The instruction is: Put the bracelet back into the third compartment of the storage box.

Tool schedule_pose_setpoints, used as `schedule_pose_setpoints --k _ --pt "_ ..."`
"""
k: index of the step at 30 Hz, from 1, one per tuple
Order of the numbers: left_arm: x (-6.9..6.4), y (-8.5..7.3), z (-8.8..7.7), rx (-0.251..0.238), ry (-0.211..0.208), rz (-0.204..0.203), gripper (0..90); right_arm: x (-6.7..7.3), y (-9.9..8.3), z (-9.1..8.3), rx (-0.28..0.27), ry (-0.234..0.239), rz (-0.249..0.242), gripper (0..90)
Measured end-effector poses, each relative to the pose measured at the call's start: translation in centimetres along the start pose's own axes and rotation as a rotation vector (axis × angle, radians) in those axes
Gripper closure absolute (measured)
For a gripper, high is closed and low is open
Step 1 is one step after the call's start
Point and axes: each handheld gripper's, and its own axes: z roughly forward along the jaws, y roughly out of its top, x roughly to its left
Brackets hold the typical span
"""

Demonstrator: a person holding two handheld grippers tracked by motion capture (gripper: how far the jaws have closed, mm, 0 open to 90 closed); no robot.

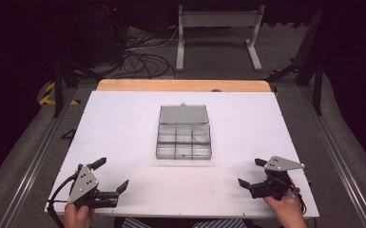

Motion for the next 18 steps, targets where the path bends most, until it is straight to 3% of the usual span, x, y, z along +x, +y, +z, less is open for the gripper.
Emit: schedule_pose_setpoints --k 15,18 --pt "-0.06 -0.04 -0.17 -0.016 -0.01 -0.001 2.9 0.19 0.71 -0.95 -0.034 -0.031 -0.025 0.0" --pt "-0.02 -0.02 -0.28 -0.021 -0.017 0.015 3.0 0.19 0.74 -1.03 -0.036 -0.035 -0.027 0.0"
